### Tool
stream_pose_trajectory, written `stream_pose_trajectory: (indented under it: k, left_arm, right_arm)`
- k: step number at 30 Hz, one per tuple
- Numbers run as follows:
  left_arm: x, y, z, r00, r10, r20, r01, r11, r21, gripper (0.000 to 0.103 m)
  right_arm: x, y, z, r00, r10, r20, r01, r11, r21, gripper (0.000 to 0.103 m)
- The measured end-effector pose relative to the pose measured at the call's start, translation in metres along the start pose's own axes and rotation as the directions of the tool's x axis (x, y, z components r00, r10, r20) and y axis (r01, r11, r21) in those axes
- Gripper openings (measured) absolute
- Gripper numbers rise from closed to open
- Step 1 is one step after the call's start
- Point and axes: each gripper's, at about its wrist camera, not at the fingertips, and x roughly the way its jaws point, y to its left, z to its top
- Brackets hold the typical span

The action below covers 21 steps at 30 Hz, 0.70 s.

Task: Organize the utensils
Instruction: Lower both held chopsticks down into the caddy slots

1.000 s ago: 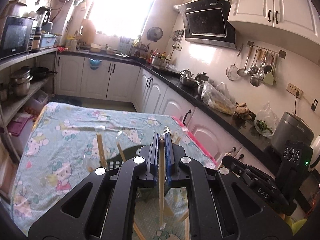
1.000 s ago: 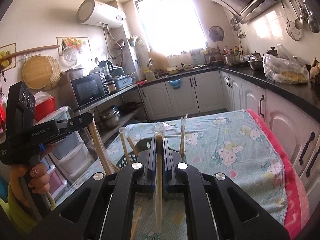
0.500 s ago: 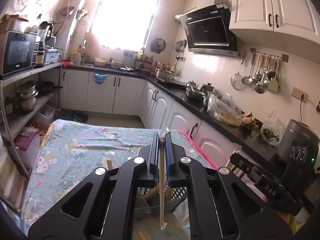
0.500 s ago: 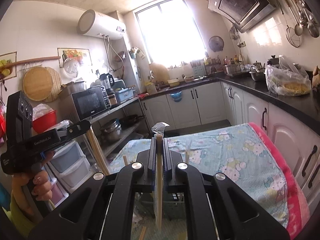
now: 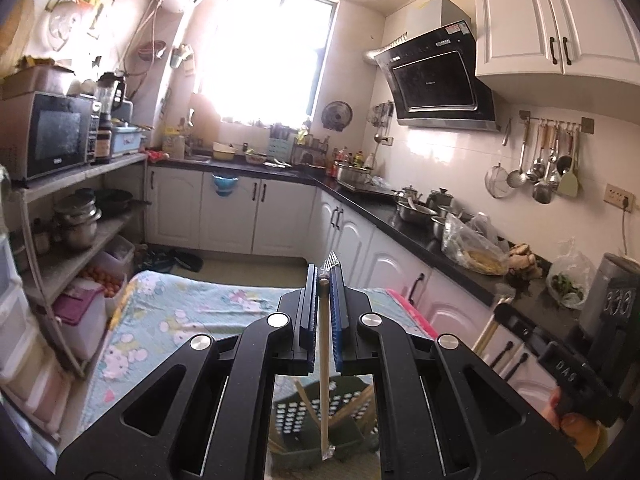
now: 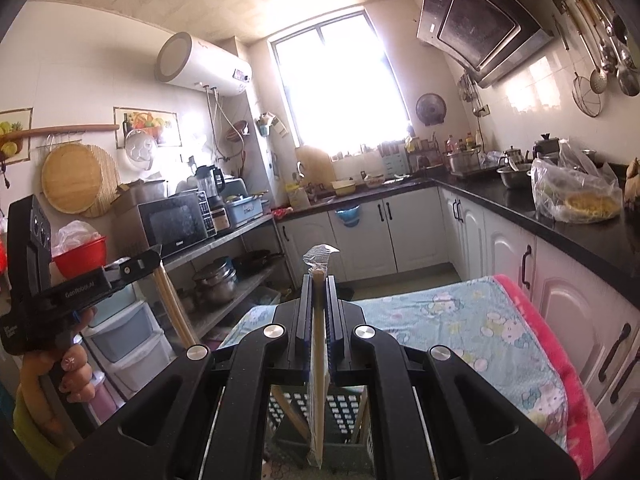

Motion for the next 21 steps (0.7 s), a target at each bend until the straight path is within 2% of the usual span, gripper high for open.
stream_pose_trajectory:
  k: [7,14,21]
  left_arm:
    - [0.017,0.007,-0.002,0.999,0.046,-0.001,-0.046,0.999,-0.009,0.003]
    - [0.035,0.014,-0.018,0.994,0.109,0.0,-0.109,0.994,-0.011,0.003]
    - [0.048,0.013,-0.035,0.993,0.12,-0.02,-0.12,0.993,-0.012,0.003]
  right_arm:
    - [0.013,-0.004,0.005,0.997,-0.054,0.055,0.055,0.998,-0.029,0.006]
    - [0.032,-0.017,-0.007,0.996,-0.071,0.051,0.071,0.997,-0.008,0.006]
    - [0.047,-0.021,-0.025,0.996,-0.076,0.037,0.075,0.997,0.005,0.006]
